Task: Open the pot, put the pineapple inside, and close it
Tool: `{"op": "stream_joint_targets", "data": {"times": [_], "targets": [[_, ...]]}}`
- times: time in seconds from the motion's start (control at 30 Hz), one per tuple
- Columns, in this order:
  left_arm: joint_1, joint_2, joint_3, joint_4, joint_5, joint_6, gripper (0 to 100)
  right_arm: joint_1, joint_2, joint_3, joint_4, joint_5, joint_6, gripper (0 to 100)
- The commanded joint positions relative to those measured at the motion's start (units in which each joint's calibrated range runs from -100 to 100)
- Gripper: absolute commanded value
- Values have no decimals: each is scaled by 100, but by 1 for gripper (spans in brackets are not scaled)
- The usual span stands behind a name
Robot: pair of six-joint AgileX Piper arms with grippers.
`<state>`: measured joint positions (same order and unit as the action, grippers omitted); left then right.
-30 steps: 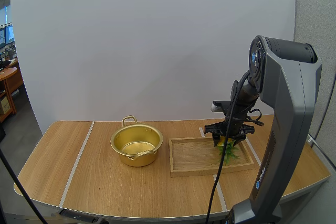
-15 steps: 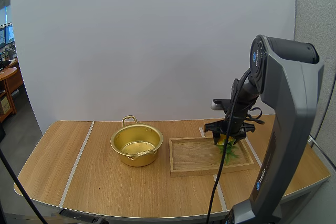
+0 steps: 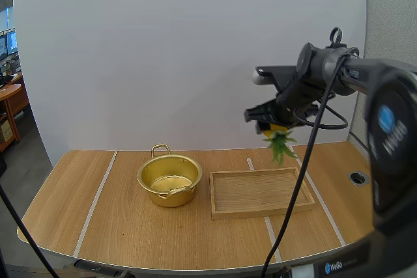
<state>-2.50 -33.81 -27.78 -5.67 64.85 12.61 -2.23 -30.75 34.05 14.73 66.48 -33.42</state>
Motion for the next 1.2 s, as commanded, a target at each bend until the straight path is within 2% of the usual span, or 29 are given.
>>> {"op": "stream_joint_targets", "data": {"times": [0.0,0.17,0.33,0.47,0.83,1.17], "targets": [[-15,-31,-37,63,-204,-58,0,279,-247,-30,82,86,-83,0],[-15,-31,-37,63,-204,-58,0,914,-269,-30,82,44,-83,0],[-15,-31,-37,63,-204,-58,0,1545,-215,-30,82,-495,-60,0],[-15,-31,-37,63,-204,-58,0,1858,102,-71,82,-700,-6,0],[-15,-31,-37,63,-204,-58,0,2184,1803,-1234,82,-717,78,0],[-15,-31,-37,63,-204,-58,0,2214,3282,-1970,82,-646,68,0]]}}
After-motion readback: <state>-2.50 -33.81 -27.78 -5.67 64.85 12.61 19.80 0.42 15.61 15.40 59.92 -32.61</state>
